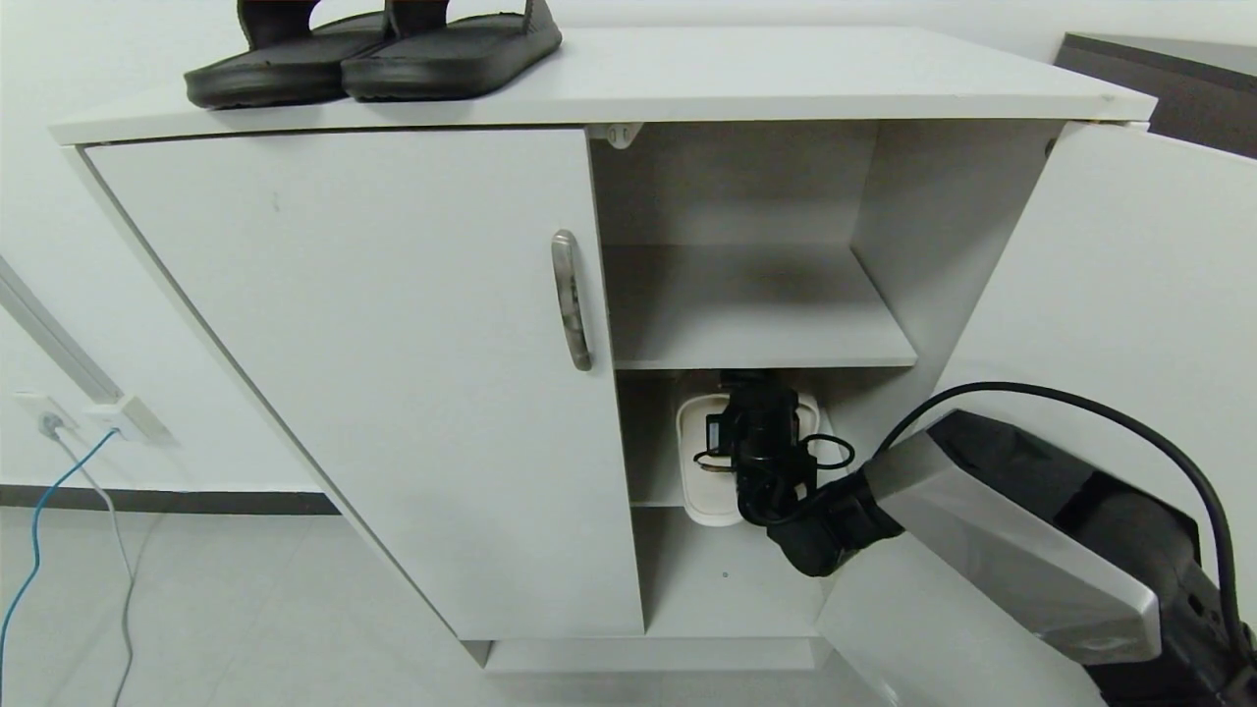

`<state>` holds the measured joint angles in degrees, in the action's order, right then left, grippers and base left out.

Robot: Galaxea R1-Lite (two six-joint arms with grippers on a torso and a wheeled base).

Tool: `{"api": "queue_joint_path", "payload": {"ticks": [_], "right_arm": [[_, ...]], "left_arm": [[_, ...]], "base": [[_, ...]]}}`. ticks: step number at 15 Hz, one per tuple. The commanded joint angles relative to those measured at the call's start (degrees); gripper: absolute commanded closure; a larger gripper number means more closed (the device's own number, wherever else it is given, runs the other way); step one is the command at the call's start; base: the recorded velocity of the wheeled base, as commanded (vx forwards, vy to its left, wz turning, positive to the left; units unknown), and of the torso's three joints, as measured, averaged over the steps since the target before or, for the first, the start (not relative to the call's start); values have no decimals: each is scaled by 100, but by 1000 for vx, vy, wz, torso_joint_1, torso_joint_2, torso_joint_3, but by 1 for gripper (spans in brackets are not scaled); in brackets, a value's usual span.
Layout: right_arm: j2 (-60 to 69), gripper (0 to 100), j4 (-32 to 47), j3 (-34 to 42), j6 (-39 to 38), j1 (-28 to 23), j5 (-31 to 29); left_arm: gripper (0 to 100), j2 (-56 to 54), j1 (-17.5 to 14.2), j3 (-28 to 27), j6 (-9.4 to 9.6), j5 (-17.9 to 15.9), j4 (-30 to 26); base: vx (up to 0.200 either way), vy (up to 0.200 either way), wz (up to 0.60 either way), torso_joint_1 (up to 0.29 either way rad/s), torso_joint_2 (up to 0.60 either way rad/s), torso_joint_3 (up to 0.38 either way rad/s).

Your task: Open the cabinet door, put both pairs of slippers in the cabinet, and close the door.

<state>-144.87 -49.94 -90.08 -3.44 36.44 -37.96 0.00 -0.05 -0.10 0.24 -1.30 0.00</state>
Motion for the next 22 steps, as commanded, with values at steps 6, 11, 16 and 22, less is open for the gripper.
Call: {"api": "queue_joint_path", "payload": {"ticks": [6, 11, 16, 22], "right_arm": [[-621, 100, 284, -906, 1, -172, 105], [-867, 100, 292, -1144, 10, -242, 263], [-929, 0, 363, -1284, 19, -269, 263], [-604, 0, 266, -775, 1, -234, 254]], "left_arm": [[100, 0, -4, 1, 2, -1, 0], [100, 0, -4, 1, 2, -1, 0], [100, 0, -4, 1, 2, -1, 0], [100, 0, -4, 1, 2, -1, 0]], "base": [[0, 0, 0, 0, 0, 0], [0, 0, 0, 0, 0, 0], [0, 0, 0, 0, 0, 0], [0, 0, 0, 0, 0, 0]]}}
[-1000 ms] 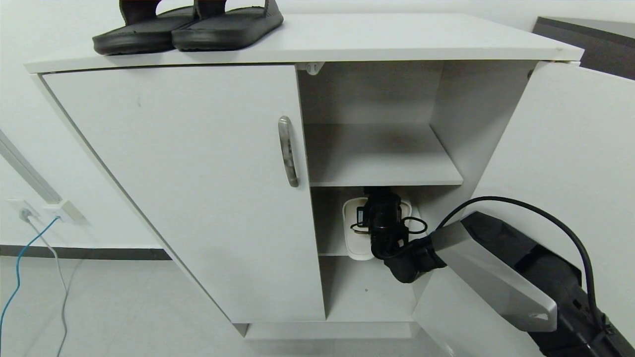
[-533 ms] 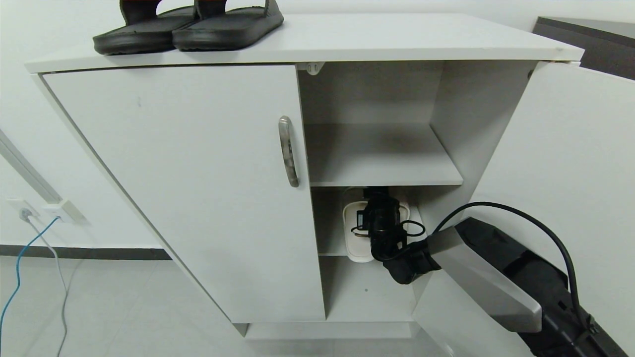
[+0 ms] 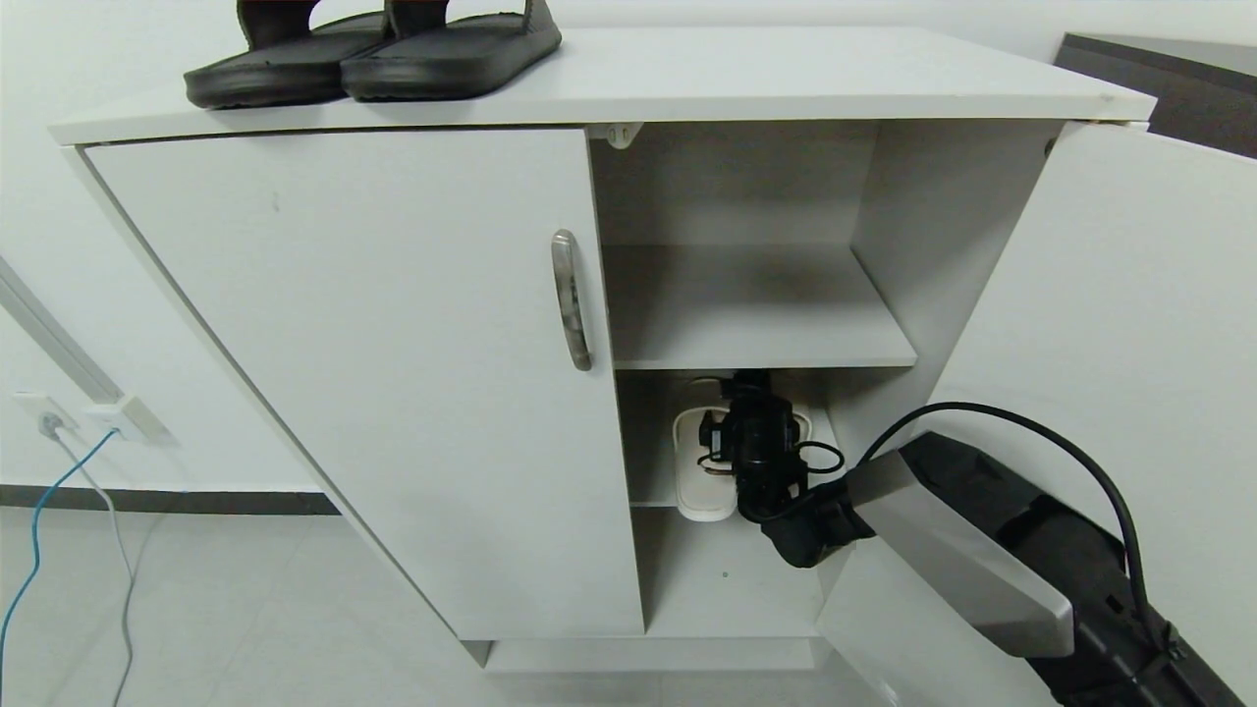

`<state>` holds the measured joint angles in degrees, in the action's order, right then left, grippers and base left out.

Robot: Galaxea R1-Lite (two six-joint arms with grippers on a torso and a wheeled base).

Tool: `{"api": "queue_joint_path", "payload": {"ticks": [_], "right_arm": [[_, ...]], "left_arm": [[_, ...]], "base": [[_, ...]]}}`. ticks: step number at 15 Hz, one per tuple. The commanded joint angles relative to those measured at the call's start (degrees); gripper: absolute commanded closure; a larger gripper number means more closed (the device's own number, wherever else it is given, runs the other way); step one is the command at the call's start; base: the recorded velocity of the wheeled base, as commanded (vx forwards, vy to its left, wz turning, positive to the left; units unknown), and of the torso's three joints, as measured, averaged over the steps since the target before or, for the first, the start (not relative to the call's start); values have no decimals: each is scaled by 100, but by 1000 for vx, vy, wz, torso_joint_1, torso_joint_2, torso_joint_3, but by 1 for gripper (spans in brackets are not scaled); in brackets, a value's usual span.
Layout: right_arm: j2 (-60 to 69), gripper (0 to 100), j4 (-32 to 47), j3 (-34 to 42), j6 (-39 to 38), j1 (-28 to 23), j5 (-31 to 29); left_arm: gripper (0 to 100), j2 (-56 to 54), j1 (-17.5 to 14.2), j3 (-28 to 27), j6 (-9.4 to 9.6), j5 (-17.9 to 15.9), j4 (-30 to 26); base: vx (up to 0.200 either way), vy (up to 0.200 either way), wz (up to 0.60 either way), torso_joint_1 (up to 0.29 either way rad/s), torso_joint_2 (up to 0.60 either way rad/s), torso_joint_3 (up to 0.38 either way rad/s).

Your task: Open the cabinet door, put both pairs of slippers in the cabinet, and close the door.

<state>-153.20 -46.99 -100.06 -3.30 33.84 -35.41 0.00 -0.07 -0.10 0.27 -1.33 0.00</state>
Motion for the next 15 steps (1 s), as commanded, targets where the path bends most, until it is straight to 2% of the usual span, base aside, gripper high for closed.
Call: {"api": "queue_joint_path", "payload": {"ticks": [1, 10, 12, 14, 15], "right_arm": [[431, 0, -222, 558, -4, 61, -1], [2567, 0, -1664, 4522, -48, 817, -62], [2725, 0, -1840, 4900, -39, 870, -62], [2796, 0, -1857, 4961, -21, 887, -62], [2796, 0, -1857, 4970, -21, 914, -62]], "left_arm": [[100, 0, -1, 1, 8, 1, 0], [100, 0, -1, 1, 0, 1, 0], [100, 0, -1, 1, 0, 1, 0], [100, 0, -1, 1, 8, 1, 0], [100, 0, -1, 1, 0, 1, 0]], "base": [[0, 0, 0, 0, 0, 0], [0, 0, 0, 0, 0, 0], [0, 0, 0, 0, 0, 0], [0, 0, 0, 0, 0, 0], [-200, 0, 0, 2, 2, 7]]}}
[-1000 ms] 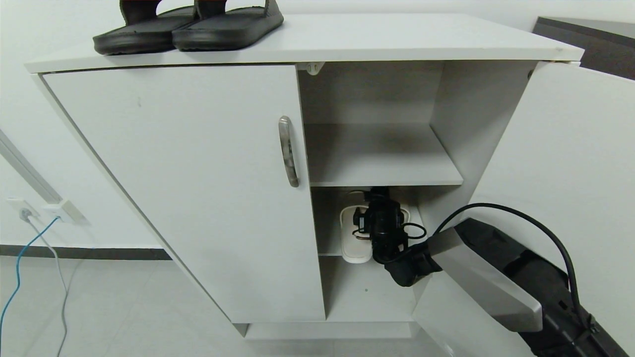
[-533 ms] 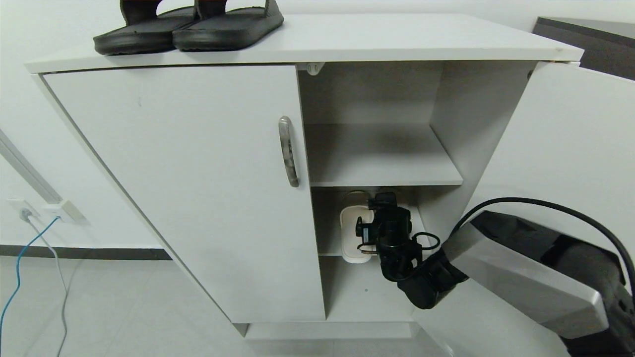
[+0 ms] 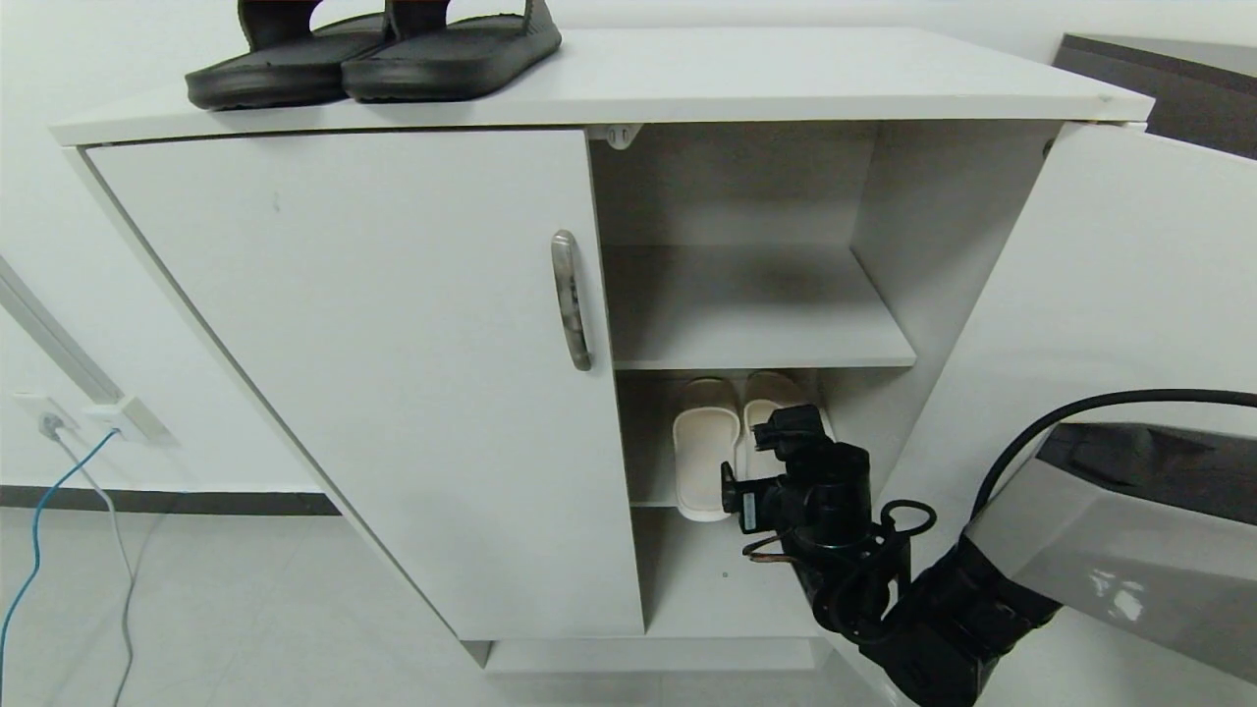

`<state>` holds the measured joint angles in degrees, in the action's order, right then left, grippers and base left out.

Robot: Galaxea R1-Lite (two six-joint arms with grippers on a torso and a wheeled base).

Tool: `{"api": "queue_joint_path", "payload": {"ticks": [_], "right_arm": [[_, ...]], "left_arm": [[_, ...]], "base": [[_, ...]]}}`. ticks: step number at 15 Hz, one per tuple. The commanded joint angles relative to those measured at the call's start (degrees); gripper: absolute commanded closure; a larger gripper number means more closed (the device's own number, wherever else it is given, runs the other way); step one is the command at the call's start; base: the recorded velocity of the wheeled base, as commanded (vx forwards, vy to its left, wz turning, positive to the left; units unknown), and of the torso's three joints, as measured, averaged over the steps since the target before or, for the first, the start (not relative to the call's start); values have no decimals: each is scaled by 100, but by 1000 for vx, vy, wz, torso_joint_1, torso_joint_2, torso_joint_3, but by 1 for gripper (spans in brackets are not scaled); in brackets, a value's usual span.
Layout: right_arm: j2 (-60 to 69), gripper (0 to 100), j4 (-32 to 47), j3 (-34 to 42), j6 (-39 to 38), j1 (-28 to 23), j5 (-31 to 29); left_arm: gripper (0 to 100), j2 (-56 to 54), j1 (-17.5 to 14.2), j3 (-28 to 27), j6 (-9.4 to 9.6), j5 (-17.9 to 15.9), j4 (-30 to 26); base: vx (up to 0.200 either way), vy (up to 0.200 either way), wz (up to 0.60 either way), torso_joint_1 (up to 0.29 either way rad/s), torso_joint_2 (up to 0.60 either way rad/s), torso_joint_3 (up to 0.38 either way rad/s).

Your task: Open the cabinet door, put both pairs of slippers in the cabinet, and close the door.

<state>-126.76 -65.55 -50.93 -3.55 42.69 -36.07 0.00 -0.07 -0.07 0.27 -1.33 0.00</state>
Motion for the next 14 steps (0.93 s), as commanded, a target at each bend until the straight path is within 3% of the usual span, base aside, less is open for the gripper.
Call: {"api": "queue_joint_path", "payload": {"ticks": [1, 5, 14], "right_arm": [[151, 0, -2, 75, 3, 46, 4], [151, 0, -2, 127, 21, 134, -14], [274, 0, -11, 233, 30, 134, -172]], "left_arm": [[100, 0, -1, -1, 0, 1, 0], [100, 0, -1, -1, 0, 1, 0], [100, 0, -1, -1, 0, 1, 0]], "base": [[-200, 0, 0, 2, 2, 7], [-200, 0, 0, 2, 2, 2], [0, 0, 0, 0, 0, 0]]}}
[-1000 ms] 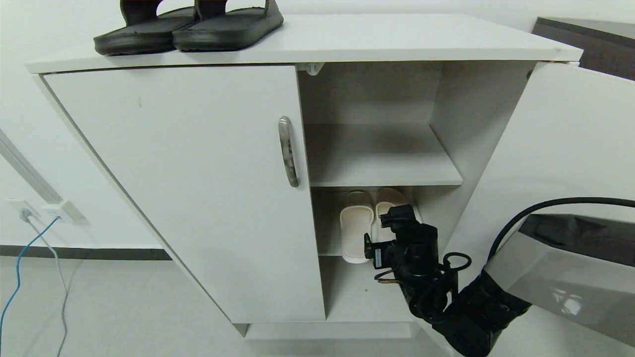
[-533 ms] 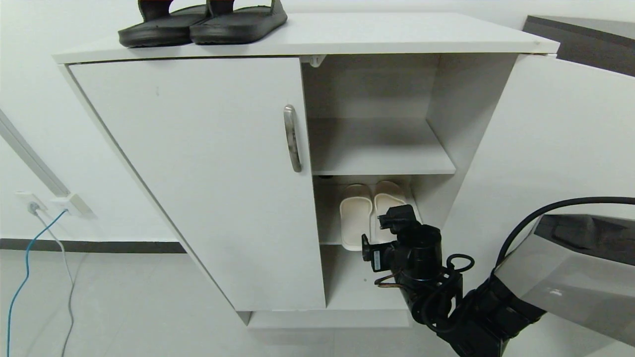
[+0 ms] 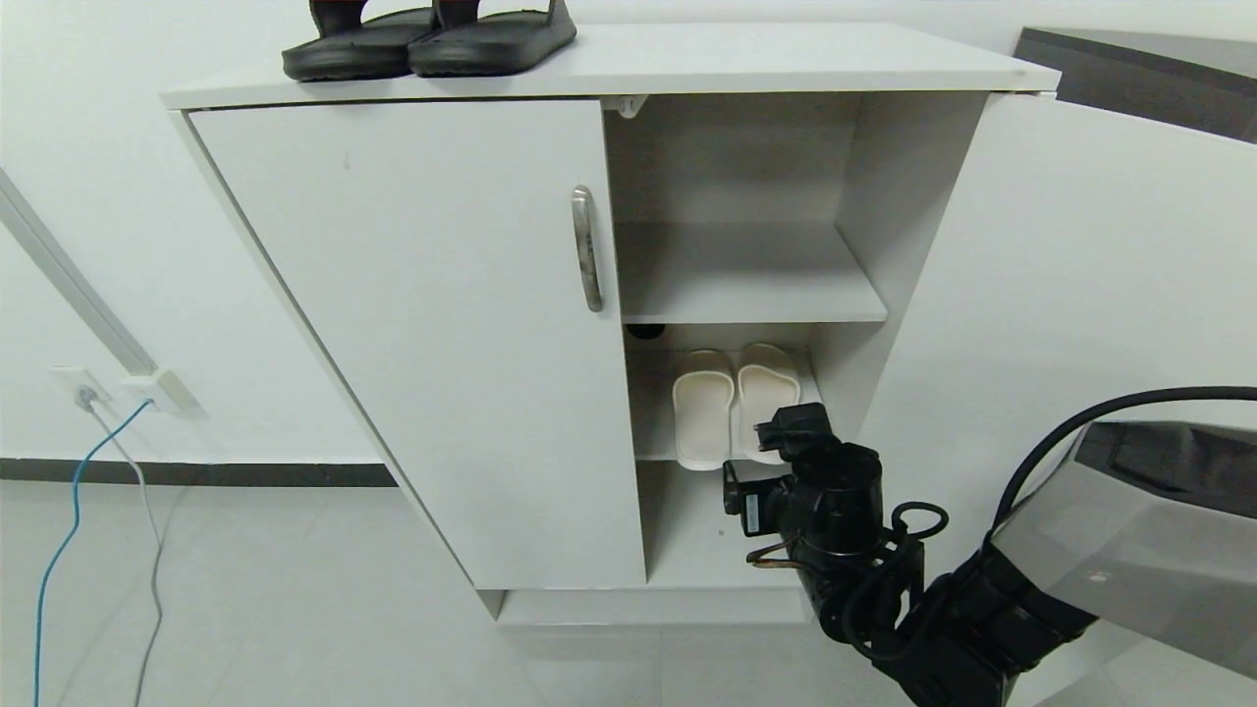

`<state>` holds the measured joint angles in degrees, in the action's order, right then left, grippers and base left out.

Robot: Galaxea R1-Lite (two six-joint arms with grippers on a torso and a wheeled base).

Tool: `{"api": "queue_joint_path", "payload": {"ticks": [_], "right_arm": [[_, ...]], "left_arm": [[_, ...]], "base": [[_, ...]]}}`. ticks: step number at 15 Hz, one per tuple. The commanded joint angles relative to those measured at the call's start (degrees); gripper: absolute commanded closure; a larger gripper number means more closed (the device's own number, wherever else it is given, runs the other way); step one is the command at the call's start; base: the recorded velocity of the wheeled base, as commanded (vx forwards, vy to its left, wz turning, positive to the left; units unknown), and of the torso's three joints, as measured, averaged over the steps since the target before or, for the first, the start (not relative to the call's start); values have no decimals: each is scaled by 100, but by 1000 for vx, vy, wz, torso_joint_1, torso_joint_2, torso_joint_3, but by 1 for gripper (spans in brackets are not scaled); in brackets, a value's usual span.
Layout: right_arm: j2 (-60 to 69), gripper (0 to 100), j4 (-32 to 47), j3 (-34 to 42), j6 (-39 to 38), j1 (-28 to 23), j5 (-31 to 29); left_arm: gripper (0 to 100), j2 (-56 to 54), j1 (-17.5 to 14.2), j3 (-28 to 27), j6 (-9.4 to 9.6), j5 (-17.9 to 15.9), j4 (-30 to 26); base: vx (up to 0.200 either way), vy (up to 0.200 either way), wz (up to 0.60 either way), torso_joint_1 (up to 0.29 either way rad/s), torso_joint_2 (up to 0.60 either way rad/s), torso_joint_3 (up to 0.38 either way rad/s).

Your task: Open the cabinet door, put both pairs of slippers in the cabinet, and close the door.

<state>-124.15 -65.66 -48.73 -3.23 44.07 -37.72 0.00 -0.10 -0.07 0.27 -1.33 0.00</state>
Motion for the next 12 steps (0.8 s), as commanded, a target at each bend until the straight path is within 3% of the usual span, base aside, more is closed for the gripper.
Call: {"api": "queue_joint_path", "payload": {"ticks": [1, 12], "right_arm": [[14, 0, 0, 12, -2, 5, -8], [-13, 0, 0, 83, -2, 67, -16]], "left_arm": [[100, 9, 1, -1, 0, 1, 0], [100, 9, 1, 7, 0, 1, 0]], "base": [[0, 0, 0, 0, 0, 0], [0, 0, 0, 0, 0, 0]]}}
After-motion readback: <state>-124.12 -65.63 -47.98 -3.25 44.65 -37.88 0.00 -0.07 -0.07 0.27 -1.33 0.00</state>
